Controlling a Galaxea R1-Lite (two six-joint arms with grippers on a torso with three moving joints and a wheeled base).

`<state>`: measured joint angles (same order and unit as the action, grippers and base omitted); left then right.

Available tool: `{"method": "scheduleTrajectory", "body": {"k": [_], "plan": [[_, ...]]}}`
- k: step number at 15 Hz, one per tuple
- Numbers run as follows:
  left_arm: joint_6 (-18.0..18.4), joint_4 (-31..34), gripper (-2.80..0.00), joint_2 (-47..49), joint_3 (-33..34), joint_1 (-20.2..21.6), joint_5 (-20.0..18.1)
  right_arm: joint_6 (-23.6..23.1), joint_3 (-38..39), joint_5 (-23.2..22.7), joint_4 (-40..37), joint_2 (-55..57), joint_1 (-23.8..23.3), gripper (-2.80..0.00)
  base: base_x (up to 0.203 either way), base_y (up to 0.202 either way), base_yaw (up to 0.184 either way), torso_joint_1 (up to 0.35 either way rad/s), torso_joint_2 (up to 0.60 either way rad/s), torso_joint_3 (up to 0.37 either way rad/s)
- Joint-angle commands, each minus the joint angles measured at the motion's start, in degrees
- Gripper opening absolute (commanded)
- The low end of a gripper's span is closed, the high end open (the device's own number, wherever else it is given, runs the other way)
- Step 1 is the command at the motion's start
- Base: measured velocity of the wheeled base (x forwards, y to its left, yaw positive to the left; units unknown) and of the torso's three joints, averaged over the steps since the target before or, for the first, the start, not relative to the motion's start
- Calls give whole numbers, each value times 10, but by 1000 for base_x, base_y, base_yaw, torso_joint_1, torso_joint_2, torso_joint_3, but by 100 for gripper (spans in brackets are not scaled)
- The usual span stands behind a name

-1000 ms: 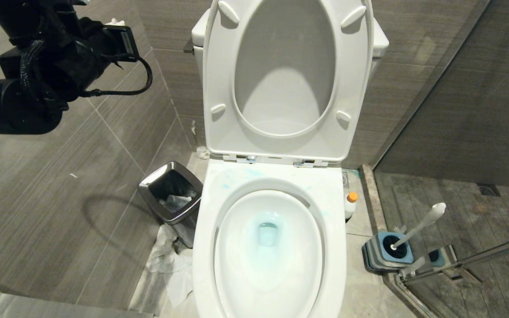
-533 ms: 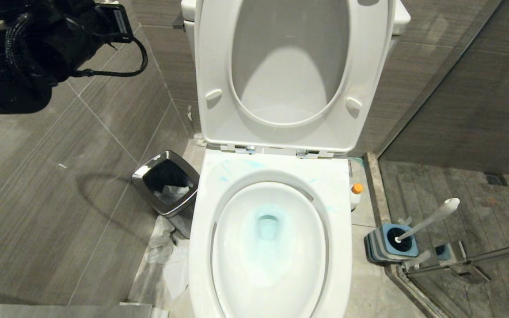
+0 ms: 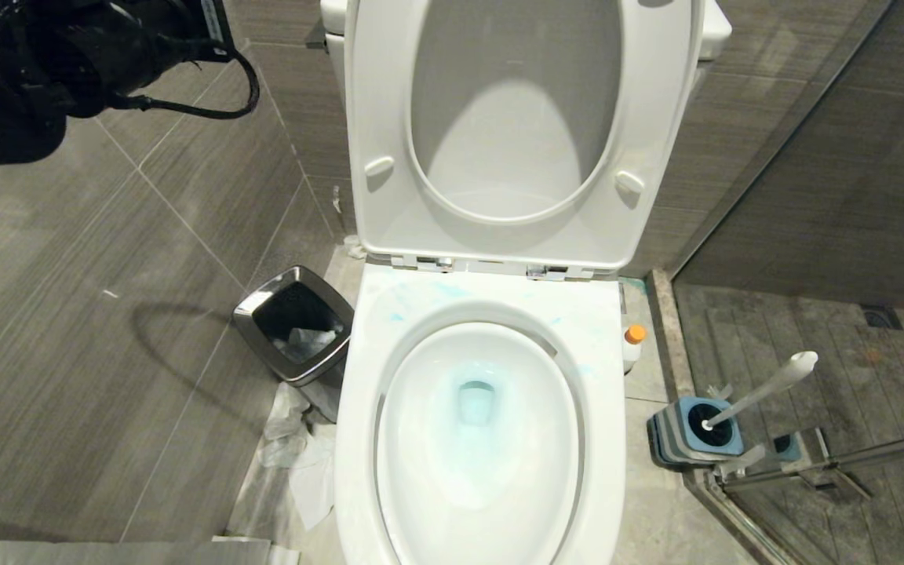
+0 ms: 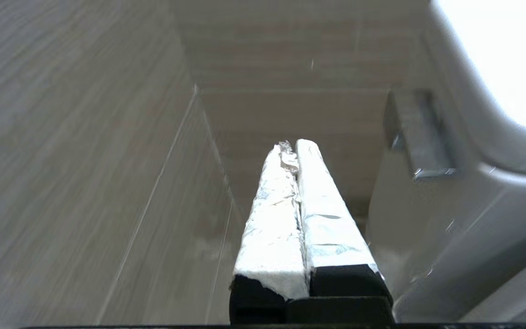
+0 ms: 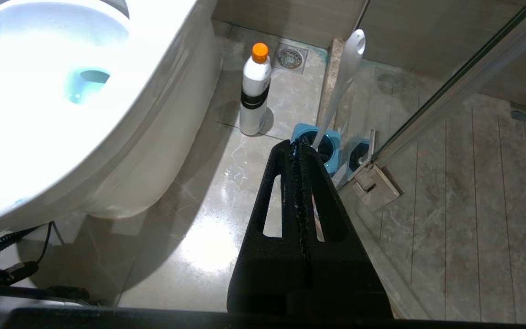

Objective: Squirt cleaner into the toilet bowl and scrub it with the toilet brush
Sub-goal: Flush the toilet

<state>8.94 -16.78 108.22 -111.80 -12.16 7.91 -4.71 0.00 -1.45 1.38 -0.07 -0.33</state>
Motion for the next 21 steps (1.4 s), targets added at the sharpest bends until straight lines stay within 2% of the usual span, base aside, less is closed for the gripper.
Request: {"method": "scheduleTrajectory", "body": {"k": [1, 3, 5, 12, 15, 17, 21], "plan": [[0, -44, -280, 21, 0, -19, -5, 0, 7, 0, 0, 0, 0, -280, 0, 0, 0, 0, 0, 0], [0, -78, -280, 34, 0, -28, -14, 0, 7, 0, 0, 0, 0, -280, 0, 0, 0, 0, 0, 0], [-1, -81, -280, 37, 0, -29, -9, 0, 7, 0, 0, 0, 0, -280, 0, 0, 0, 0, 0, 0], [-4, -152, -280, 33, 11, 17, -15, 0, 7, 0, 0, 0, 0, -280, 0, 0, 0, 0, 2, -114], [-9, -188, -280, 31, 13, 7, -17, 0, 7, 0, 0, 0, 0, -280, 0, 0, 0, 0, 0, 0], [-27, -201, -280, 25, 13, -12, -19, 0, 7, 0, 0, 0, 0, -280, 0, 0, 0, 0, 0, 0], [-47, -205, -280, 7, 36, -21, -82, 0, 7, 0, 0, 0, 0, -280, 0, 0, 0, 0, 0, 0]]}}
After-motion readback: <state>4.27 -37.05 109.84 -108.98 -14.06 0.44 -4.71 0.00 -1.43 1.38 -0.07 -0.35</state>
